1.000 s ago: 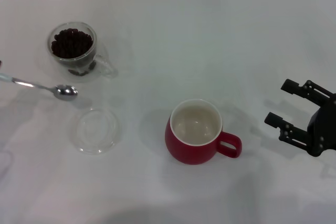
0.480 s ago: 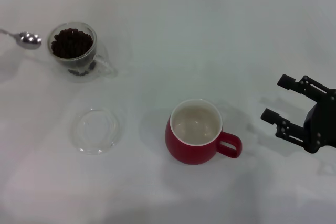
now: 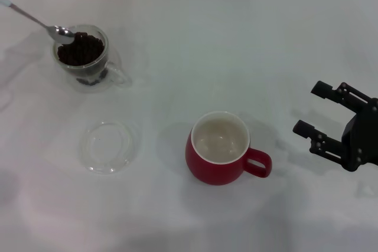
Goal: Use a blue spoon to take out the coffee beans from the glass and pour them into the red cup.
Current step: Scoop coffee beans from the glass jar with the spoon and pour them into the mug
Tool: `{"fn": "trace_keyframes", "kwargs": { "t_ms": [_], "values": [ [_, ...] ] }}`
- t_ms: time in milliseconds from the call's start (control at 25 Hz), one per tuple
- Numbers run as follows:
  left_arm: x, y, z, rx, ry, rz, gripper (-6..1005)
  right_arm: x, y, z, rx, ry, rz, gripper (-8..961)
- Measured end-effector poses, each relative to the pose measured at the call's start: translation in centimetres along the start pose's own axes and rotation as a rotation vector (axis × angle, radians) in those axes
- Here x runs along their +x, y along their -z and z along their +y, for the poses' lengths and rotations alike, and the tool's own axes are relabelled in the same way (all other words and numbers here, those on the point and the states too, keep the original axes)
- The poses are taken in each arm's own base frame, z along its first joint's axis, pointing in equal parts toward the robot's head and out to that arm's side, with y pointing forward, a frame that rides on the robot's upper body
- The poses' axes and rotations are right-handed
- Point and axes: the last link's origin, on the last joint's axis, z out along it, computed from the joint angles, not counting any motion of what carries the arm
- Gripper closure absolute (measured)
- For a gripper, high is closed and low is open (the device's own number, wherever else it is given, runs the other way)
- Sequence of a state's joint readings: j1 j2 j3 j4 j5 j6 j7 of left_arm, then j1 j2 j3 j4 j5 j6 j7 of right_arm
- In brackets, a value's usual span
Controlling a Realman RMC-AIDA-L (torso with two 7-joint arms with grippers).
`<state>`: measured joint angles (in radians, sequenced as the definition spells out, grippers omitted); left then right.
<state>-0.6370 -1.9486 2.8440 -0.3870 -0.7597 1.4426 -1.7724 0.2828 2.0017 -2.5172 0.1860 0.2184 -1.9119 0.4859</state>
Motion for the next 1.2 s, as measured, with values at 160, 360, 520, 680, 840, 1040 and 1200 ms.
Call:
{"fn": "trace_keyframes", "kwargs": {
  "t_ms": [160, 360, 520, 680, 840, 1040, 1200],
  "values": [
    [-0.3, -1.7, 0.0, 0.040, -0.022, -0.049, 876, 0.0, 0.1, 0.0, 0.013, 0.001, -0.007, 173],
    [-1.5, -3.3, -0.1, 0.079, -0.032, -0.090, 875, 0.0, 0.1, 0.0, 0.014, 0.000, -0.010, 173],
    [-2.5, -3.7, -0.6, 0.125, -0.013, -0.093, 875, -0.1, 0.0, 0.0, 0.013, -0.002, -0.012, 172],
    [-3.1, -3.6, -1.3, 0.166, 0.004, -0.088, 876, -0.1, 0.0, -0.1, 0.017, 0.001, -0.015, 172],
    [-3.8, -3.8, -1.3, 0.160, 0.049, -0.077, 876, -0.2, -0.1, -0.2, 0.016, 0.003, -0.018, 172],
    [-4.0, -3.9, -1.1, 0.140, 0.113, -0.060, 875, -0.2, -0.2, -0.2, 0.017, 0.003, -0.016, 173],
    [-4.4, -3.8, -0.9, 0.126, 0.200, -0.058, 874, -0.2, -0.1, -0.3, 0.025, 0.005, -0.021, 176]
  ]
}}
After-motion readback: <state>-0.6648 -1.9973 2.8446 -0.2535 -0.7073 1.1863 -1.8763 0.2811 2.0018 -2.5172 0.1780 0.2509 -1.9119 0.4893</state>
